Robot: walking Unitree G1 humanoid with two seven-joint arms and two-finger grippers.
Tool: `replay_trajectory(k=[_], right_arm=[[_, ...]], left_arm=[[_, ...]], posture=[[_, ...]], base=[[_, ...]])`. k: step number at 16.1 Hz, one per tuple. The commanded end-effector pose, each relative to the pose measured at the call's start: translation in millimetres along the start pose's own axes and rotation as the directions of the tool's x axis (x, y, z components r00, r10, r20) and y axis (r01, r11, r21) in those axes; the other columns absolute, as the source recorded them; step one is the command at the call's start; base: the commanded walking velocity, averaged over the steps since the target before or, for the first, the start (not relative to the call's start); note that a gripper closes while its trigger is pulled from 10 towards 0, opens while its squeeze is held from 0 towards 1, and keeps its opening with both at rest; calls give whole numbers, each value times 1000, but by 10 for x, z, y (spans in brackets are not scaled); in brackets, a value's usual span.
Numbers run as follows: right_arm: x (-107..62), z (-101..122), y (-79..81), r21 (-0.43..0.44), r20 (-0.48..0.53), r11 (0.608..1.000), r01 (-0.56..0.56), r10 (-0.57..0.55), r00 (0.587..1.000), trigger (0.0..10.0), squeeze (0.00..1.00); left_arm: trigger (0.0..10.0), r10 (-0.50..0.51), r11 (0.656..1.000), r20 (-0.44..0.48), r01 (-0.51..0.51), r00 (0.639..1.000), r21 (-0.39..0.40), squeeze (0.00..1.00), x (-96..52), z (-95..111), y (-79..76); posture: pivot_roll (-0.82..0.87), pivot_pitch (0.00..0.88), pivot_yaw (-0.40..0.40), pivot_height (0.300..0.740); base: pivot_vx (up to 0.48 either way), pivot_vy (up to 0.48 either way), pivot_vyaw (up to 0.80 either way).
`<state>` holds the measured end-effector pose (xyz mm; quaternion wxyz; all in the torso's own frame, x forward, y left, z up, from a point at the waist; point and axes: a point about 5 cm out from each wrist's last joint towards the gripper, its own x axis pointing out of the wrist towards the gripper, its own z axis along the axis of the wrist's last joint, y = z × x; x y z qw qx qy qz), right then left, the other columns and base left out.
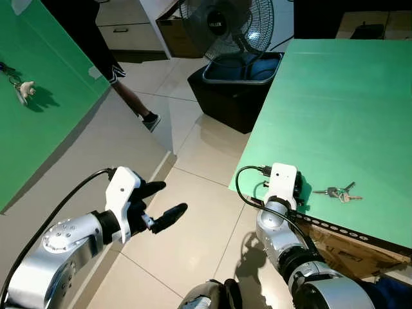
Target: Hang keys on a hook
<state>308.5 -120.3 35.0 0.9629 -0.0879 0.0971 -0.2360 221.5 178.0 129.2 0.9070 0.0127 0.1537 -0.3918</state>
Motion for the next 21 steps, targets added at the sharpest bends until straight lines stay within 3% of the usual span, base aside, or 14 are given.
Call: replay_trajectory(k=[1, 2, 3, 5, 12, 17, 18, 19, 21], right_arm=[[-83, -50, 95, 4, -38, 999, -32, 32, 999, 10000, 1000], [-92, -66, 116, 11, -68, 999, -41, 42, 997, 10000, 1000], [-105, -67, 141, 24, -79, 998, -55, 57, 995, 10000, 0], [-131, -68, 172, 61, -92, 996, -60, 65, 994, 10000, 0], [-162, -151, 170, 53, -140, 996, -66, 73, 987, 10000, 0], [-170, -189, 132, -17, -138, 999, -28, 25, 990, 10000, 0], [-179, -206, 127, -12, -145, 1000, -25, 23, 989, 7333, 0], [-182, -207, 129, -7, -145, 1000, -27, 26, 989, 0, 0], [-214, -203, 160, 12, -136, 999, -39, 40, 990, 0, 0]], left_arm=[[10000, 25, 1000, -14, -25, 1000, -1, 0, -84, 9, 52], [10000, 28, 1000, -19, -28, 999, -5, 0, -101, 7, 56], [10000, 30, 1000, -22, -30, 999, -6, 0, -117, 7, 59], [10000, 33, 999, -29, -33, 999, -3, 0, -150, 15, 63], [10000, 27, 1000, -46, -28, 999, -6, 0, -217, 24, 32], [10000, 28, 1000, -50, -29, 998, -7, 0, -214, 26, 38], [10000, 27, 1000, -52, -28, 998, -6, 0, -213, 26, 41], [10000, 27, 1000, -52, -28, 998, -5, 0, -215, 27, 41], [10000, 26, 1000, -55, -26, 998, -6, 0, -222, 25, 39]], posture=[[84, 185, 369, 727], [87, 188, 372, 727], [91, 189, 375, 727], [101, 192, 380, 727], [111, 208, 387, 727], [106, 211, 393, 727], [105, 211, 395, 727], [106, 213, 396, 727], [107, 215, 399, 727]], base=[[0, 0, 0], [0, 0, 0], [0, 0, 0], [0, 0, 0], [0, 0, 0], [0, 0, 0], [0, 0, 0], [0, 0, 0], [0, 0, 0]])
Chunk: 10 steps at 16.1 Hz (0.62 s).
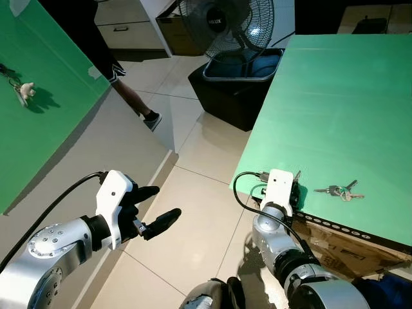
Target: Hang keys on a hook
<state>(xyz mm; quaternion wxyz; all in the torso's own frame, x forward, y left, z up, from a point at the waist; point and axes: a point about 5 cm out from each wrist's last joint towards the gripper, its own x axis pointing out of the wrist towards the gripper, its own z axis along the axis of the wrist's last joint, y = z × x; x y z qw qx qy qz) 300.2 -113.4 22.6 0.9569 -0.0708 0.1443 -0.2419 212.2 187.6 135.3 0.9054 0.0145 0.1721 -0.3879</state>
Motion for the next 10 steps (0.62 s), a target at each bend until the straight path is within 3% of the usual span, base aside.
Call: replay_trajectory(k=[1, 6, 10], right_arm=[[-140, -87, 124, 6, -32, 999, -43, 43, 999, 0, 0], [-204, -39, 221, 29, -11, 997, -67, 67, 998, 0, 0], [-231, 178, 316, 54, 103, 996, -75, 69, 992, 0, 0]], left_arm=[[10000, 19, 1000, -23, -19, 1000, 6, 0, -79, 2, 45], [10000, 16, 1000, -25, -16, 1000, 10, 0, -75, 1, 54], [10000, 10, 1000, -20, -10, 1000, 9, 0, -42, 7, 50]], posture=[[109, 216, 400, 727], [106, 216, 400, 727], [95, 218, 400, 727]], base=[[0, 0, 0], [0, 0, 0], [0, 0, 0]])
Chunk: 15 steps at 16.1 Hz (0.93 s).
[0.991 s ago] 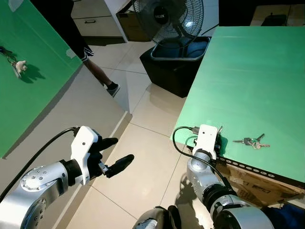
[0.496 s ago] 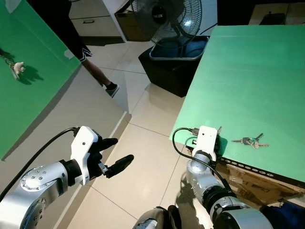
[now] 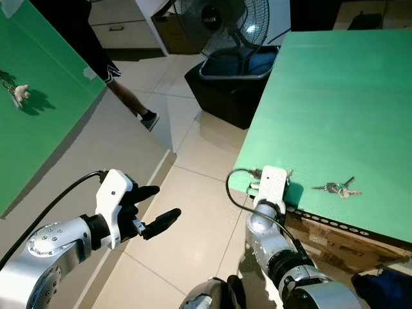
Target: Hang keys on a hook
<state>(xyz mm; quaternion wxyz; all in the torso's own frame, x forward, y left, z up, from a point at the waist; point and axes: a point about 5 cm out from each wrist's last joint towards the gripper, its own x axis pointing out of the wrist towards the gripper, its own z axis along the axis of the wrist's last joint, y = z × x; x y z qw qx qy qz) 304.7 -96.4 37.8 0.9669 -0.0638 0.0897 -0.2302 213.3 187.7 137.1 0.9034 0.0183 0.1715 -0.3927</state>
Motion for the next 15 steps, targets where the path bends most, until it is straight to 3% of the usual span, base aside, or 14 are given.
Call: replay_trajectory(k=[1, 4, 5, 6, 7, 8, 10, 15], right_arm=[[-156, 77, 214, 30, 26, 998, -50, 49, 998, 0, 0], [-181, 161, 270, 39, 58, 998, -54, 52, 997, 0, 0], [-183, 126, 257, 37, 28, 999, -34, 33, 999, 6157, 0], [-191, 55, 238, 30, -12, 999, -31, 31, 999, 10000, 0], [-200, -19, 201, 10, -40, 1000, -15, 15, 999, 10000, 0], [-206, -52, 173, 3, -44, 1000, -4, 4, 999, 10000, 1000], [-208, -165, 97, -23, -82, 1000, 12, -14, 997, 10000, 1000], [-258, -218, 113, -38, -107, 999, 17, -21, 994, 10000, 1000]], left_arm=[[10000, 17, 1000, -16, -17, 1000, -2, 0, -28, -14, 39], [10000, 14, 1000, -12, -14, 1000, -4, 0, -11, -8, 49], [10000, 13, 1000, -13, -13, 1000, -5, 0, -9, -10, 51], [10000, 12, 1000, -13, -12, 1000, -6, 0, -3, -9, 51], [10000, 11, 1000, -13, -11, 1000, -7, 0, 1, -11, 47], [10000, 10, 1000, -13, -10, 1000, -7, 0, 3, -10, 48], [10000, 13, 1000, -16, -13, 1000, -6, 0, -9, -10, 51], [10000, 17, 1000, -23, -17, 1000, -4, 0, -66, -14, 68]], posture=[[95, 218, 400, 727], [78, 225, 400, 727], [73, 226, 400, 727], [73, 228, 400, 727], [73, 228, 400, 727], [74, 229, 400, 727], [78, 228, 400, 727], [67, 218, 400, 727]], base=[[0, 0, 0], [0, 0, 0], [0, 0, 0], [0, 0, 0], [0, 0, 0], [0, 0, 0], [0, 0, 0], [0, 0, 0]])
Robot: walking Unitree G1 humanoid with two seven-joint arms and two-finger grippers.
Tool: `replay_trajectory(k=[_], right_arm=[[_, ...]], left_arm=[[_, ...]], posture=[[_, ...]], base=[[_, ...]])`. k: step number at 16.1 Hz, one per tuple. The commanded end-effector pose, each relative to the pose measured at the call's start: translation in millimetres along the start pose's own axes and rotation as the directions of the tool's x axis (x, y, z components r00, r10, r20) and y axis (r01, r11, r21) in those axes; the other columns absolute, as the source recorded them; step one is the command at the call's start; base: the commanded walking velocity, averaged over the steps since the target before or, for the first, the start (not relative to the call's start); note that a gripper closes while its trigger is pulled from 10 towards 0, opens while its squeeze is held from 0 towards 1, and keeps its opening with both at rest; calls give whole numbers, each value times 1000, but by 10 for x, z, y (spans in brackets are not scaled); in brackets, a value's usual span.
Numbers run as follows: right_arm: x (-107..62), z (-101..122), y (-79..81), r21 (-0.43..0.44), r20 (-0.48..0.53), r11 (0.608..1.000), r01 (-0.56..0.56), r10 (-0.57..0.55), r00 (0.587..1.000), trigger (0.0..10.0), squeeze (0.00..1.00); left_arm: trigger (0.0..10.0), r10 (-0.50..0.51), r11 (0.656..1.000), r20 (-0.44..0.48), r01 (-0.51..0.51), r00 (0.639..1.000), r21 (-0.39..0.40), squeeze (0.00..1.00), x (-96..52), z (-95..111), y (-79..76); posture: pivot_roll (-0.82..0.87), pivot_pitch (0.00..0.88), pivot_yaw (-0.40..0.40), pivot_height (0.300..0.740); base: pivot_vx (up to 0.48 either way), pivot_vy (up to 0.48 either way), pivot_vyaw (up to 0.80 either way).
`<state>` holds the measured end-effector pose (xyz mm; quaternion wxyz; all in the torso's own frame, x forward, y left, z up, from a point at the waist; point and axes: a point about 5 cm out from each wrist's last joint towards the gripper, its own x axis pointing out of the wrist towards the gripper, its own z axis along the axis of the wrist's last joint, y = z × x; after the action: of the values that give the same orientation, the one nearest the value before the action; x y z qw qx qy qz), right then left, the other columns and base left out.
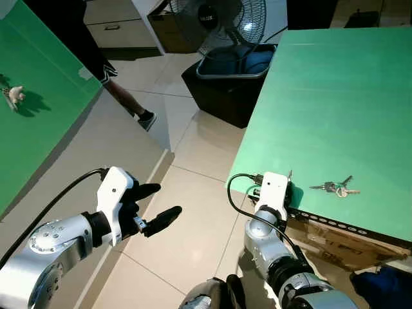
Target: Hang keys on a hook
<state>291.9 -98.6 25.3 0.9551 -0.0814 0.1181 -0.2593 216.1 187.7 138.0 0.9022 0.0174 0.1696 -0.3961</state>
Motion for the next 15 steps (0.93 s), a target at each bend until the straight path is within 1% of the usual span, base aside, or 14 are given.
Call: replay_trajectory(k=[1, 2, 3, 5, 8, 9, 12, 14, 15], right_arm=[[-184, -71, 167, 3, -57, 999, -45, 45, 997, 10000, 1000], [-185, -77, 172, -8, -64, 999, -47, 47, 997, 10000, 1000], [-185, -94, 171, -15, -80, 999, -47, 45, 996, 10000, 0], [-187, -119, 157, -12, -92, 999, -43, 42, 995, 10000, 0], [-199, -159, 123, -8, -108, 1000, -10, 9, 994, 10000, 0], [-205, -174, 111, 9, -112, 1000, -6, 7, 994, 0, 0], [-213, -173, 108, 27, -104, 1000, -7, 10, 995, 0, 0], [-242, -155, 134, 34, -93, 999, -6, 9, 996, 0, 0], [-237, -145, 136, 37, -87, 999, -7, 11, 996, 0, 0]], left_arm=[[10000, 24, 1000, -28, -24, 999, -5, 0, -84, -29, 52], [10000, 24, 1000, -28, -24, 999, -4, 0, -83, -26, 55], [10000, 21, 1000, -30, -21, 999, -2, 0, -82, -23, 58], [10000, 16, 1000, -32, -16, 999, 0, 0, -71, -21, 60], [10000, 11, 1000, -31, -11, 999, 1, 0, -71, -17, 61], [10000, 10, 1000, -31, -9, 999, 3, 0, -72, -11, 61], [10000, 8, 1000, -32, -8, 999, 5, 0, -80, -4, 60], [10000, 9, 1000, -31, -9, 999, 7, 0, -107, 6, 55], [10000, 10, 1000, -30, -10, 1000, 6, 0, -89, 7, 62]], posture=[[68, 219, 400, 727], [68, 219, 400, 727], [65, 217, 400, 727], [60, 216, 400, 727], [56, 216, 400, 727], [56, 216, 400, 727], [58, 216, 400, 727], [59, 218, 400, 727], [59, 217, 400, 727]], base=[[0, 0, 0], [0, 0, 0], [0, 0, 0], [0, 0, 0], [0, 0, 0], [0, 0, 0], [0, 0, 0], [0, 0, 0], [0, 0, 0]])
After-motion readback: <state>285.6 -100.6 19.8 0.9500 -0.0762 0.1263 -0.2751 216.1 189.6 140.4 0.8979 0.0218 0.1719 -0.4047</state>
